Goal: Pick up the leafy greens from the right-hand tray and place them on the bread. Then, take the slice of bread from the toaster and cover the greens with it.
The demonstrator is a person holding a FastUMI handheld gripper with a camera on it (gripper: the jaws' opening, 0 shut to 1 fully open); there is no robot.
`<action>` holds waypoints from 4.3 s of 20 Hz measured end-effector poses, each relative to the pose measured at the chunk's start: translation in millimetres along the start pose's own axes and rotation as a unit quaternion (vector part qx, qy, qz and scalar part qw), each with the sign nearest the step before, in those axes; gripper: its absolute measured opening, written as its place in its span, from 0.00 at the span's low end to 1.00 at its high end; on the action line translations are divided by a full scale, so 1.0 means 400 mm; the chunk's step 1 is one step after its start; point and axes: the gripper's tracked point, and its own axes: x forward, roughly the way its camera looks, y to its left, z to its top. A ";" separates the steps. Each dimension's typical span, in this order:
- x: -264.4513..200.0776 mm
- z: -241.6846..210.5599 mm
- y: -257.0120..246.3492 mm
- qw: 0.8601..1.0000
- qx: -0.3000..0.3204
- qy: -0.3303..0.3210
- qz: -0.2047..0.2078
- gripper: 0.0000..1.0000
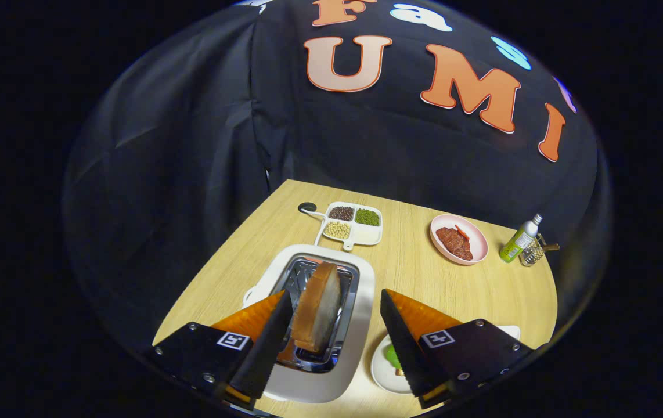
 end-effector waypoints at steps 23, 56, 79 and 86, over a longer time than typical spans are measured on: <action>-0.080 0.044 -0.006 0.997 0.050 -0.022 0.053 0.11; 0.022 -0.293 -0.315 0.982 0.118 0.022 0.142 0.11; 0.093 -0.384 -0.567 0.986 0.146 0.021 0.074 0.72; -0.007 -0.351 -0.819 0.987 0.155 -0.047 -0.010 0.98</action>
